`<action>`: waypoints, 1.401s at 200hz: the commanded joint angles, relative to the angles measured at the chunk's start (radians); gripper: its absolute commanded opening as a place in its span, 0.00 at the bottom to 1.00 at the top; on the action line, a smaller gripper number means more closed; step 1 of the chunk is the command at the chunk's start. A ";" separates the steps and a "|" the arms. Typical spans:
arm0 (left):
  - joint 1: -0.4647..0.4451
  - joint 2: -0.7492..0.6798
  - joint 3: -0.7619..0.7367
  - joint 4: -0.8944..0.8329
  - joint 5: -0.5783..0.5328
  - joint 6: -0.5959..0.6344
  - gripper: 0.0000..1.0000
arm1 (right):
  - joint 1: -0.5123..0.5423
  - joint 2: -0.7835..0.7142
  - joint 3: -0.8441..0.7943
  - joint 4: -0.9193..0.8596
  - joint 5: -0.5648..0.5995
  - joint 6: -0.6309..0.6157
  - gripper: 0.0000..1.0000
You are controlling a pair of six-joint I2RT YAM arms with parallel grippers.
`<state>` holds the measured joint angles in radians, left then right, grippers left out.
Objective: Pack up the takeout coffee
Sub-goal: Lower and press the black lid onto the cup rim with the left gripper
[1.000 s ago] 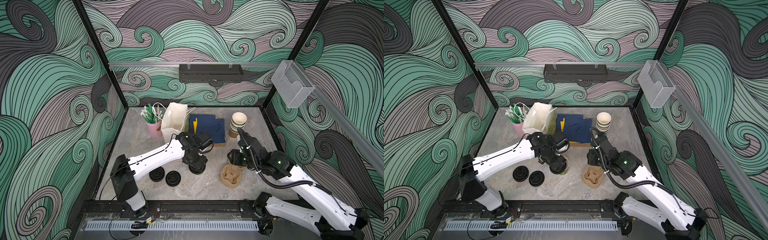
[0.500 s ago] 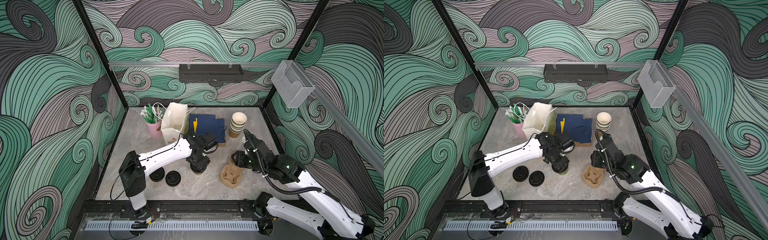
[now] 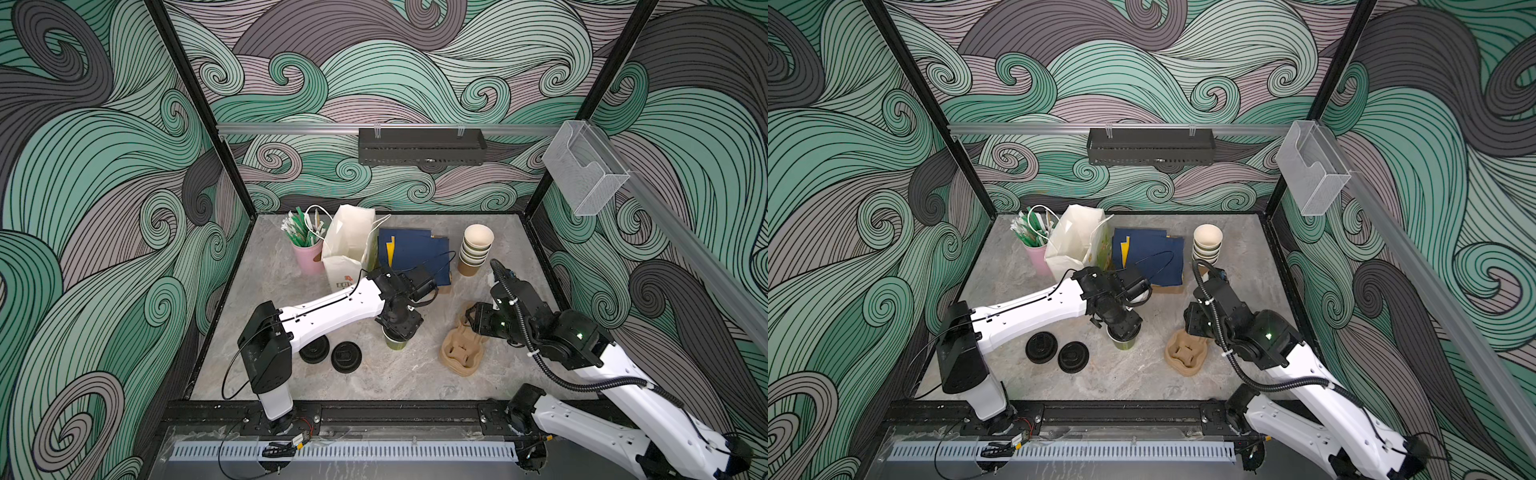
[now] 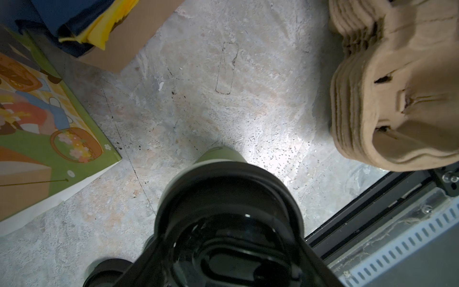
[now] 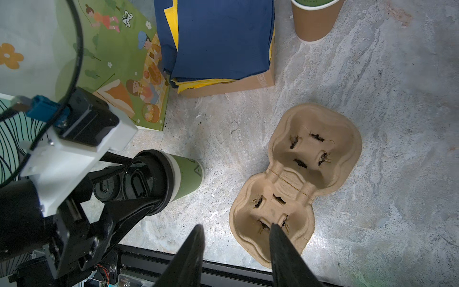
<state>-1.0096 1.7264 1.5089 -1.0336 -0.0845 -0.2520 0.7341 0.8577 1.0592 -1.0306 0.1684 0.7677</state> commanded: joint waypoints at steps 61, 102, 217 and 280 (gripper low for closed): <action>-0.013 0.005 0.006 -0.024 -0.031 0.008 0.70 | -0.009 0.000 -0.003 -0.019 0.010 0.018 0.45; -0.014 0.007 0.012 -0.045 -0.020 -0.002 0.70 | -0.009 0.003 -0.004 -0.020 0.010 0.019 0.45; -0.014 0.029 0.005 -0.037 -0.043 -0.023 0.70 | -0.010 0.010 -0.004 -0.020 0.005 0.016 0.45; -0.015 0.047 0.000 -0.034 -0.034 -0.028 0.70 | -0.013 0.015 0.001 -0.020 0.004 0.011 0.45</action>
<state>-1.0176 1.7531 1.5085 -1.0534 -0.1131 -0.2665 0.7288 0.8707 1.0592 -1.0332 0.1658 0.7673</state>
